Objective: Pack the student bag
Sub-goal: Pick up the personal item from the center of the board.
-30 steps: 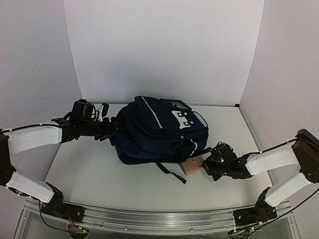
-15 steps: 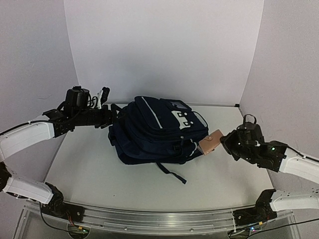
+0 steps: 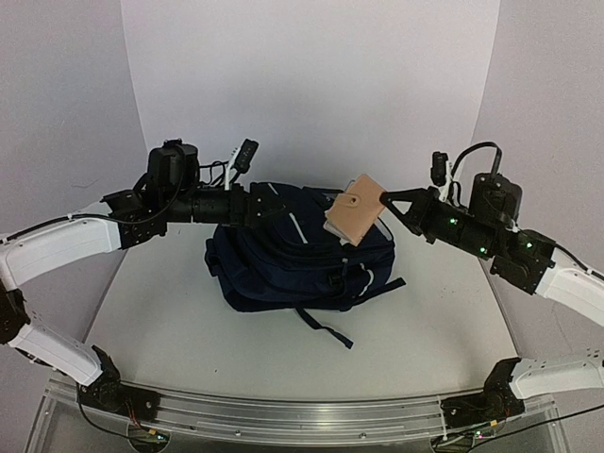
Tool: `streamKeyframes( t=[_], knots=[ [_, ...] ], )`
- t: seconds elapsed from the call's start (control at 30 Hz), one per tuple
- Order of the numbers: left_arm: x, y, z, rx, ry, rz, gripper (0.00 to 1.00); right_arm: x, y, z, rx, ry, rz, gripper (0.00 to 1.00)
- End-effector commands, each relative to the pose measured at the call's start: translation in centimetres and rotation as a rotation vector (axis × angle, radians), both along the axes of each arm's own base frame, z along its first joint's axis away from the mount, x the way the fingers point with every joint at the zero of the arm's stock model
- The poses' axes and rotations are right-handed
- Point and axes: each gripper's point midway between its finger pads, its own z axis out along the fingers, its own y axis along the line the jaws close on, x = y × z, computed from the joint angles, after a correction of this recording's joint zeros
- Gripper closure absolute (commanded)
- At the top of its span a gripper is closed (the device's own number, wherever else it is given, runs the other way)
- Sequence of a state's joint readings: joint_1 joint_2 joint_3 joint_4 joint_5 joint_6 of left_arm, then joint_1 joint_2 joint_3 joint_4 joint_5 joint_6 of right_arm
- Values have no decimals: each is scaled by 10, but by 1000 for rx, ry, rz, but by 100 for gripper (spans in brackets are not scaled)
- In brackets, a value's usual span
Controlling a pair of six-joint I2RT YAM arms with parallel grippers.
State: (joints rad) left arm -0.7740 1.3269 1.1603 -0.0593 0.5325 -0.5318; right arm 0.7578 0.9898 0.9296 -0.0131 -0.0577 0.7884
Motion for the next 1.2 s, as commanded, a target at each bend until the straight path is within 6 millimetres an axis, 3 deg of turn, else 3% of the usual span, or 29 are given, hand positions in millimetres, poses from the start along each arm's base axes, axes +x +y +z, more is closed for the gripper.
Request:
streamKeyframes(
  t=[0.0,0.3,0.43,0.53,0.67,0.7,0.77,0.8,0.87,0.97,1.03,1.17],
  knots=[
    [-22,-26,38,-104,-122,-170,11,-24,46,63,144,-212,286,100],
    [-27,-37,43,-120,-119,-244,8,-33,81,71,159,-245,440,100],
    [-27,-43,43,-134,-106,-276,13,-35,88,69,156,-244,478,100],
    [-29,-46,43,-144,-101,-297,35,-34,89,66,152,-242,479,100],
    [-28,-42,42,-153,-104,-278,72,-26,89,54,126,-225,444,99],
    [-27,-41,43,-154,-105,-266,80,-23,90,50,114,-218,434,94],
    [-26,-37,43,-153,-104,-236,96,-16,90,40,76,-206,409,69],
    [-23,-34,43,-145,-99,-208,99,-12,91,36,54,-203,397,58],
    [-10,-24,36,-105,-70,-121,100,-4,90,30,-3,-213,361,36],
    [23,14,25,-62,-4,54,100,11,89,14,-135,-208,296,18],
    [45,51,18,-49,50,167,100,25,89,3,-254,-206,233,12],
    [77,117,4,11,111,364,100,53,95,-16,-472,-185,104,9]
  ],
)
